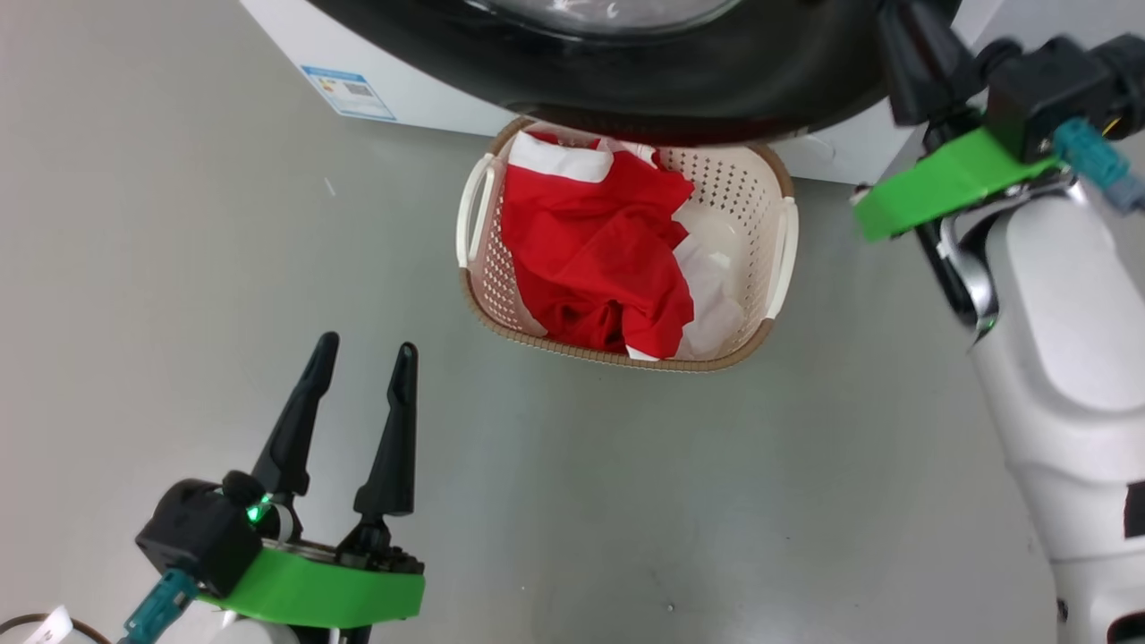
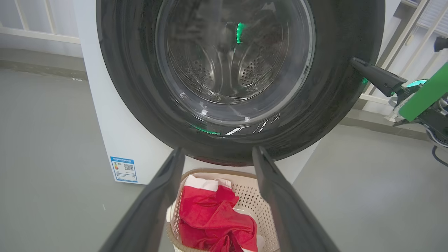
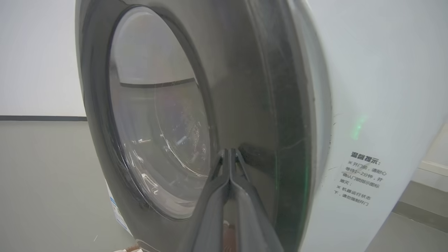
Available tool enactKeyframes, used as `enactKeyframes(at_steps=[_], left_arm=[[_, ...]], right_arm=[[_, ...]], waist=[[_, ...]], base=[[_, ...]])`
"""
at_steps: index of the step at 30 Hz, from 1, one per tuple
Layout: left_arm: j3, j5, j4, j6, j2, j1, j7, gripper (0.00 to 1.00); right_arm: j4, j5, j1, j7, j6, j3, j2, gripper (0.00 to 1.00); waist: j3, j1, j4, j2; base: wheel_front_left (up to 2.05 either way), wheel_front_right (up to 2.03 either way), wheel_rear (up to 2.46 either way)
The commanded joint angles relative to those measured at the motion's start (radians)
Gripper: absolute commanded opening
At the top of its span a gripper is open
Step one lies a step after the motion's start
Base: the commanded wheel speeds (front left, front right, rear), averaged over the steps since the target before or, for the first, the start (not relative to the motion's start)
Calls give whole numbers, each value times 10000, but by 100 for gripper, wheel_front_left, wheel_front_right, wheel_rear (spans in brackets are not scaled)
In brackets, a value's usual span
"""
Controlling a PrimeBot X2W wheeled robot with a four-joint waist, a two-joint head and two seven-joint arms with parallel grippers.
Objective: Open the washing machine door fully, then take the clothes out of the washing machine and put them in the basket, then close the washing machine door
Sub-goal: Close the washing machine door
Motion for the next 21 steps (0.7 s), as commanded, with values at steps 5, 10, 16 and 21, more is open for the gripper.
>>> enactKeyframes(at_steps=[5,10,16,21], left_arm=[[249,-47,-221,25,98,-157,-78,100],[135,-34,-231,33,98,-283,-78,100],[0,-26,-162,18,98,-394,-78,100],[-17,-11,-140,31,97,-426,-78,100]], right_arm=[[601,210,-923,-49,31,8,-77,0],[1464,282,-1881,-49,31,6,-355,0],[2235,153,-2790,-49,31,-84,-530,0],[2399,28,-3049,-49,31,-138,-523,0]], waist=[[100,0,122,0],[237,0,200,0],[314,0,299,0],[325,0,321,0]], base=[[0,0,0],[0,0,0],[0,0,0],[0,0,0]])
